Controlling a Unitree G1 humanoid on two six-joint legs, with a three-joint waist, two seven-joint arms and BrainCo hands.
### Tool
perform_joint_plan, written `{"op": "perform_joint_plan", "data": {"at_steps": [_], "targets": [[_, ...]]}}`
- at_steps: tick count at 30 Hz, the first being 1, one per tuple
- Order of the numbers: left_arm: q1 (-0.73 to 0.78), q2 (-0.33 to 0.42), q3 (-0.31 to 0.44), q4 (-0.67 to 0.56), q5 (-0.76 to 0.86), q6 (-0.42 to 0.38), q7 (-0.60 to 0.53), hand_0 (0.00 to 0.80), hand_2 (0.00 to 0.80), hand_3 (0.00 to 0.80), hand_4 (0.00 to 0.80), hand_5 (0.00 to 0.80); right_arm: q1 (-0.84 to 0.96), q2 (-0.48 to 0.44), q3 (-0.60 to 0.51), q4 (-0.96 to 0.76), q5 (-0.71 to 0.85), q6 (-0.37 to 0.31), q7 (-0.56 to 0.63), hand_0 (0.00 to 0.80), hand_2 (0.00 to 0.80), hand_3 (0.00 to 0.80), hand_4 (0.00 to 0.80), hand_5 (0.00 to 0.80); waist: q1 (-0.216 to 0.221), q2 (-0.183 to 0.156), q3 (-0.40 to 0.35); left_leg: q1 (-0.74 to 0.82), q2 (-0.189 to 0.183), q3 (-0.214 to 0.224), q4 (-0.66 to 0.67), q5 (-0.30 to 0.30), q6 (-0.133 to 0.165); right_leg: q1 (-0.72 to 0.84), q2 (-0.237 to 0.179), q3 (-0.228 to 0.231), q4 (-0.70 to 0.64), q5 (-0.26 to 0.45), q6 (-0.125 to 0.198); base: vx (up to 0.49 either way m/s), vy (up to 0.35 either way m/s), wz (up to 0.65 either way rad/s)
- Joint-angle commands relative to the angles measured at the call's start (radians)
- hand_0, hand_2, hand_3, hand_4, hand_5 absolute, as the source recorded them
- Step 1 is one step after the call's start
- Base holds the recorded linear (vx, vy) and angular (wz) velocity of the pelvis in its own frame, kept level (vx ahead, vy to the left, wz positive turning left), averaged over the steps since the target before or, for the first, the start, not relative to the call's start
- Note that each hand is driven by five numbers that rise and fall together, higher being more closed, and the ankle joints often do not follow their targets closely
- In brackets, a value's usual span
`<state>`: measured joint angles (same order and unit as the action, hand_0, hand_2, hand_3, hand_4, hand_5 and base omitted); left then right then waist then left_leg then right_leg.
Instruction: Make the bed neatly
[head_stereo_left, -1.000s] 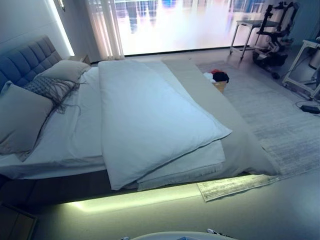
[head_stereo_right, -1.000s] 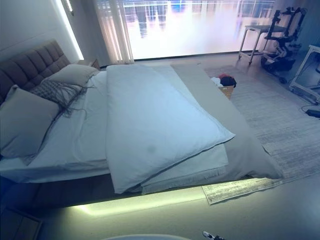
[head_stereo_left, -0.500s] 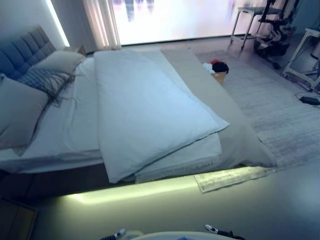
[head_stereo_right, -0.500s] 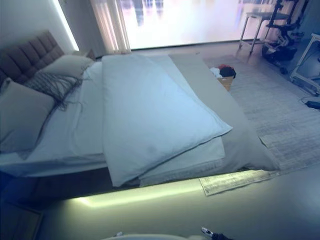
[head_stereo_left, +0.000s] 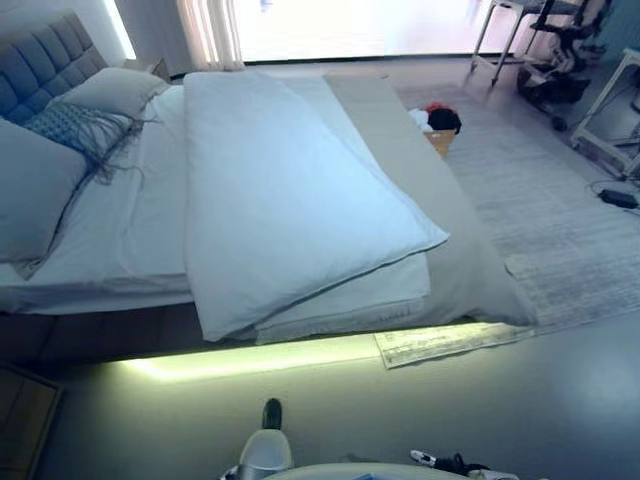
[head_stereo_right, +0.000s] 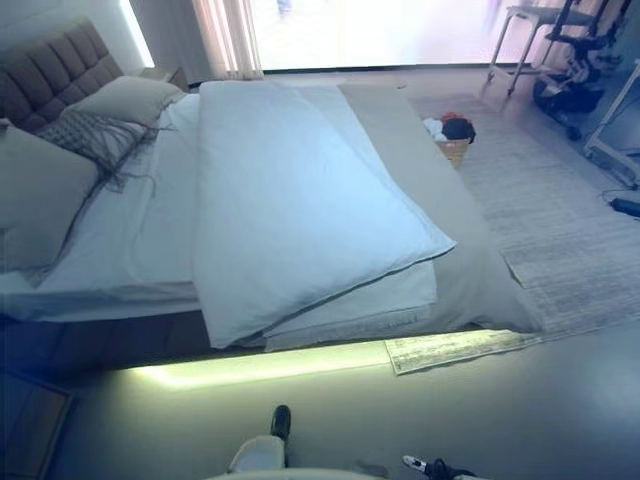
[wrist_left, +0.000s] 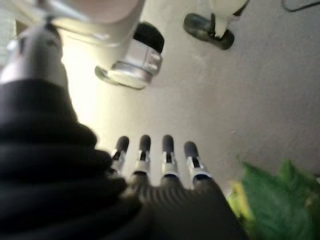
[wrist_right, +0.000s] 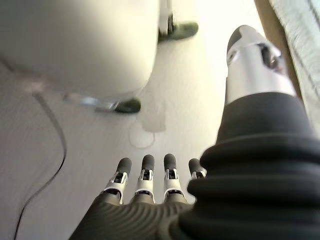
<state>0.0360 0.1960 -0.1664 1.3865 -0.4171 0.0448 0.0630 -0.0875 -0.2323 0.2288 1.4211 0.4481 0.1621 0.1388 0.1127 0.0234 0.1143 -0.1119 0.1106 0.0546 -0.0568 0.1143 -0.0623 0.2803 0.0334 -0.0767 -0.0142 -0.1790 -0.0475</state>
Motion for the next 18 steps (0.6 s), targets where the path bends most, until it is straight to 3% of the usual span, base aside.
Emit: {"op": "perform_joint_plan", "data": {"at_steps": [1,3,9,16,18], "targets": [[-0.053,0.027,-0.019,-0.009,0.036,-0.015,0.022,0.000,0.000,0.000,0.000,0.000,0.002,0.026,-0.002,-0.032,0.044,-0.017,0.017,0.000,0.000,0.000,0.000,0.000,0.028,-0.039,-0.042,-0.041,-0.020,0.000,0.044,0.031,-0.011,0.077,-0.160,-0.061,-0.007,0.035,0.119,0.219,0.100,-0.18],[-0.068,0.045,-0.029,-0.006,0.062,-0.013,0.018,0.000,0.000,0.000,0.000,0.000,0.000,0.030,0.004,-0.042,0.070,-0.020,0.012,0.000,0.000,0.000,0.000,0.000,0.036,-0.043,-0.046,-0.073,-0.013,0.004,0.099,0.026,-0.019,0.071,-0.177,-0.083,0.009,0.036,0.128,0.196,0.094,-0.18],[-0.084,0.044,-0.043,-0.025,0.071,0.007,0.003,0.000,0.000,0.000,0.000,0.000,0.017,0.031,-0.007,-0.064,0.056,-0.006,0.025,0.000,0.000,0.000,0.000,0.000,0.031,-0.055,-0.046,-0.125,0.002,0.025,0.203,-0.009,-0.011,0.069,-0.215,-0.089,0.025,0.039,0.151,0.180,0.134,-0.02],[-0.089,0.025,-0.059,-0.011,0.090,0.027,-0.009,0.000,0.000,0.000,0.000,0.000,0.024,0.043,-0.039,-0.050,0.060,-0.003,0.009,0.000,0.000,0.000,0.000,0.000,0.022,-0.075,-0.041,-0.109,-0.030,0.051,0.231,-0.073,0.035,0.041,-0.262,-0.083,0.068,0.067,0.183,0.149,0.182,-0.10],[-0.097,0.023,-0.066,-0.003,0.097,0.031,-0.008,0.000,0.000,0.000,0.000,0.000,0.019,0.045,-0.047,-0.047,0.079,-0.002,0.006,0.000,0.000,0.000,0.000,0.000,0.020,-0.083,-0.041,-0.100,-0.057,0.052,0.230,-0.091,0.060,0.024,-0.280,-0.073,0.114,0.115,0.187,0.142,0.204,0.06]]}}
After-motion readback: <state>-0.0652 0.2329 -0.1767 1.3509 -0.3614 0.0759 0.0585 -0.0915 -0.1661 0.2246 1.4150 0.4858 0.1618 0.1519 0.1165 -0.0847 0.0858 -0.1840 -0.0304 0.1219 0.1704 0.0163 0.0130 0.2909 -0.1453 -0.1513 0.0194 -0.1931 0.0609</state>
